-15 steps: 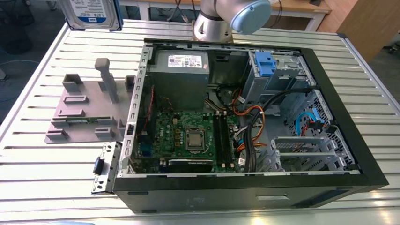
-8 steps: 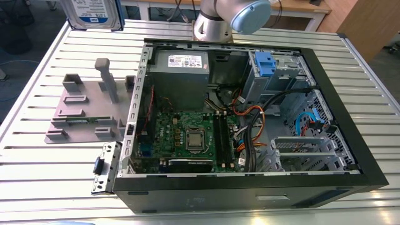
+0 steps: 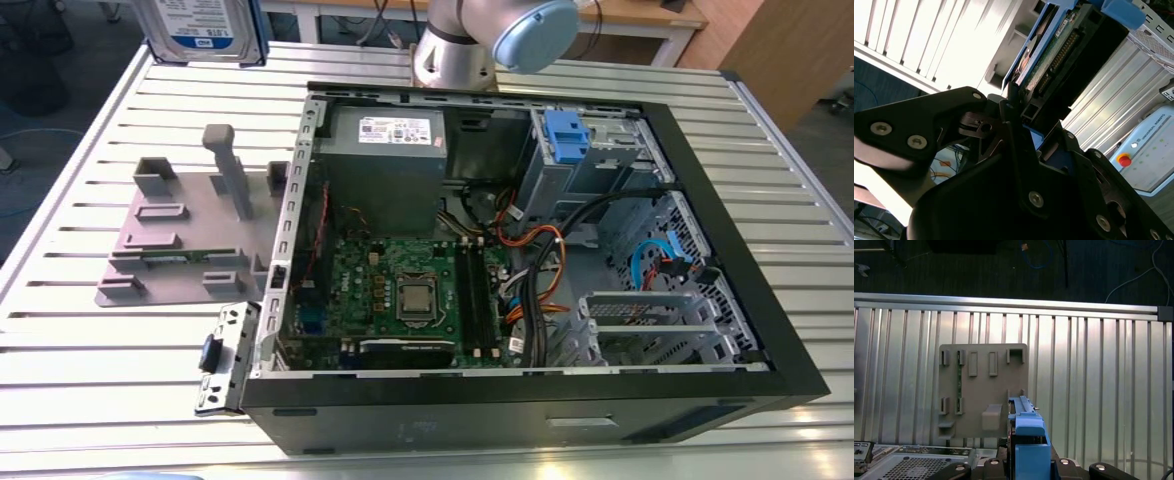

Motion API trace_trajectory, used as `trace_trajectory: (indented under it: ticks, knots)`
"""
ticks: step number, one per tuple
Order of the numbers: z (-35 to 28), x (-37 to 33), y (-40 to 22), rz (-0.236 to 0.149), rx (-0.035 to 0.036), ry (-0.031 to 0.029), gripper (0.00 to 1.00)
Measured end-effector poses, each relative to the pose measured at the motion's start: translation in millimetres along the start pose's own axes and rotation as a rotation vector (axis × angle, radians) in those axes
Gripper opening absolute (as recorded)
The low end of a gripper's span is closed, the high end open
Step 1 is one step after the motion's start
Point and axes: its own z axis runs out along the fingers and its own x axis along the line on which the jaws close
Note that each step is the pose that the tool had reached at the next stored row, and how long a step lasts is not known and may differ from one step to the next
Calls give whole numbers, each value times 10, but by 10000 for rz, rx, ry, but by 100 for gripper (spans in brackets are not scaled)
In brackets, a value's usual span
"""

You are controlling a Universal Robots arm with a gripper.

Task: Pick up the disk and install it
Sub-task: 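Pick up the disk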

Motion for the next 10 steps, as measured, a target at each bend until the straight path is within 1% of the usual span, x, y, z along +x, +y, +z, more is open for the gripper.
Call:
trace_trajectory:
  ticks: [10]
  knots:
    - [-1, 1, -33, -1, 0, 1, 37]
